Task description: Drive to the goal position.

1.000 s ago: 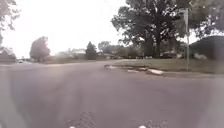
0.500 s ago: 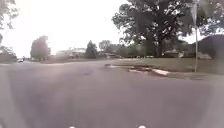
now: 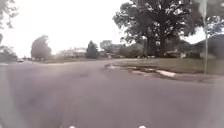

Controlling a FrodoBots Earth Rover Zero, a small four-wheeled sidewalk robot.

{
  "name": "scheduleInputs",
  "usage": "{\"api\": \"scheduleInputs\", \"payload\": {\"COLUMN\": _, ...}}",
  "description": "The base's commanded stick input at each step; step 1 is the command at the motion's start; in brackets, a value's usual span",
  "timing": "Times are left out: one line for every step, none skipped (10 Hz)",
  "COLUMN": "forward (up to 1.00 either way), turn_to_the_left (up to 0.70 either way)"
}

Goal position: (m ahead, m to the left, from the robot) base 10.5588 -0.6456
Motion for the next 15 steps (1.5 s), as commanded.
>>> {"api": "scheduleInputs", "payload": {"forward": 1.0, "turn_to_the_left": 0.02}}
{"api": "scheduleInputs", "payload": {"forward": 1.0, "turn_to_the_left": 0.02}}
{"api": "scheduleInputs", "payload": {"forward": 1.0, "turn_to_the_left": 0.03}}
{"api": "scheduleInputs", "payload": {"forward": 1.0, "turn_to_the_left": 0.03}}
{"api": "scheduleInputs", "payload": {"forward": 1.0, "turn_to_the_left": 0.03}}
{"api": "scheduleInputs", "payload": {"forward": 1.0, "turn_to_the_left": 0.03}}
{"api": "scheduleInputs", "payload": {"forward": 1.0, "turn_to_the_left": 0.03}}
{"api": "scheduleInputs", "payload": {"forward": 1.0, "turn_to_the_left": 0.03}}
{"api": "scheduleInputs", "payload": {"forward": 1.0, "turn_to_the_left": 0.03}}
{"api": "scheduleInputs", "payload": {"forward": 1.0, "turn_to_the_left": 0.03}}
{"api": "scheduleInputs", "payload": {"forward": 1.0, "turn_to_the_left": 0.03}}
{"api": "scheduleInputs", "payload": {"forward": 1.0, "turn_to_the_left": 0.03}}
{"api": "scheduleInputs", "payload": {"forward": 1.0, "turn_to_the_left": 0.02}}
{"api": "scheduleInputs", "payload": {"forward": 1.0, "turn_to_the_left": 0.03}}
{"api": "scheduleInputs", "payload": {"forward": 1.0, "turn_to_the_left": 0.03}}
